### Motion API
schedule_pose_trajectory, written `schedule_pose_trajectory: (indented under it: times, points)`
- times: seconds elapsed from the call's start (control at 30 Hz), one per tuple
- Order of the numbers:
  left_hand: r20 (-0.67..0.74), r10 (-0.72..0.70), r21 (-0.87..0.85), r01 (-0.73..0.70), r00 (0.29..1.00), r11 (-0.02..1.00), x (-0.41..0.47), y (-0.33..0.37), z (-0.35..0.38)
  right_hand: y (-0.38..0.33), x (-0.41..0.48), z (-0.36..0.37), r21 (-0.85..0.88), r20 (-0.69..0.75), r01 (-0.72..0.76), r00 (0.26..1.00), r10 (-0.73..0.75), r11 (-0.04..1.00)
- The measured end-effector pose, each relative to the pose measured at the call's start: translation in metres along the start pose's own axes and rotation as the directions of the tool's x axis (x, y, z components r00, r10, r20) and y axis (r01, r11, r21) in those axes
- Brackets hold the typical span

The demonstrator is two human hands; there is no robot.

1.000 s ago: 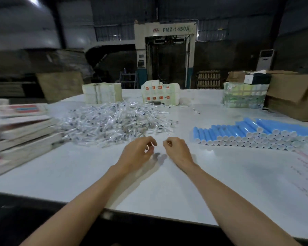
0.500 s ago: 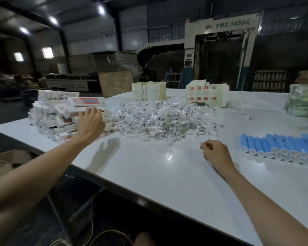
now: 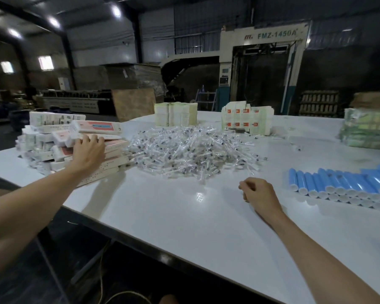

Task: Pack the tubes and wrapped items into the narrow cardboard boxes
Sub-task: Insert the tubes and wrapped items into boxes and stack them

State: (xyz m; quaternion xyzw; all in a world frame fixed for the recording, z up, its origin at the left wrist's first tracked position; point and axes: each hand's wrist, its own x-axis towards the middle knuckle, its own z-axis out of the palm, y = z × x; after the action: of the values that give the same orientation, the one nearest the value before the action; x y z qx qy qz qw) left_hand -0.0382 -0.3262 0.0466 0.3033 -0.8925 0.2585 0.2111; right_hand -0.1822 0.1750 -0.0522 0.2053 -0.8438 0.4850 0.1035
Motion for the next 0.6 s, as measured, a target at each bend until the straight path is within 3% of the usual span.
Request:
schedule_pose_trajectory:
  times: [0.13,0.23,0.4,0.5,0.6]
  points:
    - [-0.030,0.056,-0.024,-0.056,0.998,0.998,0.002,-0.001,-0.005,0.000,0.000,0.000,0.003,0.007,0.005,1.000,-0.005,1.000]
    - [-0.076,0.077,-0.211,-0.092,0.994,0.973,0.004,-0.003,-0.012,-0.001,0.000,0.000,-0.006,0.007,0.005,1.000,-0.005,1.000]
    - [-0.232,0.180,-0.448,-0.269,0.956,0.853,0.000,0.009,-0.032,-0.003,-0.002,-0.001,-0.015,0.018,0.013,1.000,-0.012,1.000]
    - [-0.146,0.137,-0.707,-0.200,0.980,0.679,-0.009,0.035,-0.046,-0.004,-0.004,-0.002,-0.016,0.026,0.008,1.000,-0.008,1.000]
    - [-0.071,0.210,-0.908,-0.150,0.975,0.391,-0.027,0.071,-0.063,-0.006,-0.005,-0.002,-0.004,0.026,-0.006,1.000,0.006,1.000]
